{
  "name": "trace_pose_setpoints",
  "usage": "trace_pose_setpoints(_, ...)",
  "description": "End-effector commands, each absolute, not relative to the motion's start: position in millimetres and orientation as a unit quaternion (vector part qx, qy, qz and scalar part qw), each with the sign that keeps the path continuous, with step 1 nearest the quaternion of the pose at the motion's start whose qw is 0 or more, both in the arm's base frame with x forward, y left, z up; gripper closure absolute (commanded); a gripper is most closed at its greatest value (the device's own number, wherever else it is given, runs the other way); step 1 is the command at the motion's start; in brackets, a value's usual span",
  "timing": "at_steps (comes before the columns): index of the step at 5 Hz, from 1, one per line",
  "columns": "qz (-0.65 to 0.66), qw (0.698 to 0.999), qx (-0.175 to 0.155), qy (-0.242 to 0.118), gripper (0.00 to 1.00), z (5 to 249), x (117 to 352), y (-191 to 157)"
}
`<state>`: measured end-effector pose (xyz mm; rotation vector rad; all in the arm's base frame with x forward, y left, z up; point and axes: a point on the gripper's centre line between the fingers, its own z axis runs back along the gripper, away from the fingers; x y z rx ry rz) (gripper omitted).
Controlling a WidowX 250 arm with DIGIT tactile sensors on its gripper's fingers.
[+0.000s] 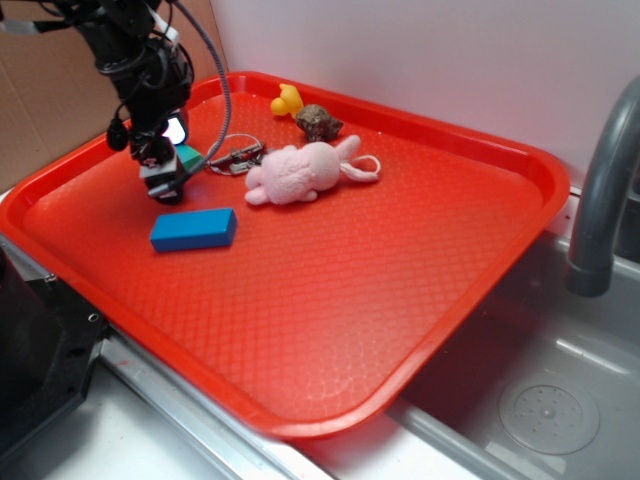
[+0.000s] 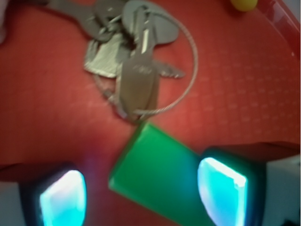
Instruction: Grab the green block.
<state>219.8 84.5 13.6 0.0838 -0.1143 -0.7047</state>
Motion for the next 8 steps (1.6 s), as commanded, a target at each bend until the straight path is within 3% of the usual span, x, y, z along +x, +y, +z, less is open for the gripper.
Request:
trace_pose_setpoints(1,-0.296,0.955,0.018,-0.024,0.0,10.4,217.1,107.2)
trace_pose_setpoints(3,-0.288,0.957,0.016,-0.042,0.0,51.7,194.0,82.8)
trace_pose_setpoints(5,-0.242,0.966,0.057,-0.066,0.0,89.3,190.9,59.6)
trace_pose_setpoints(6,-0.118,0.987,0.064,-0.088,0.0,89.5,176.7,62.7)
trace_pose_setpoints(7,-0.001,0.993,0.109,-0.041,0.0,92.7,171.5,94.9)
trace_pose_setpoints(8,0.12,0.986,0.117,0.0,0.0,70.1,177.2,128.8)
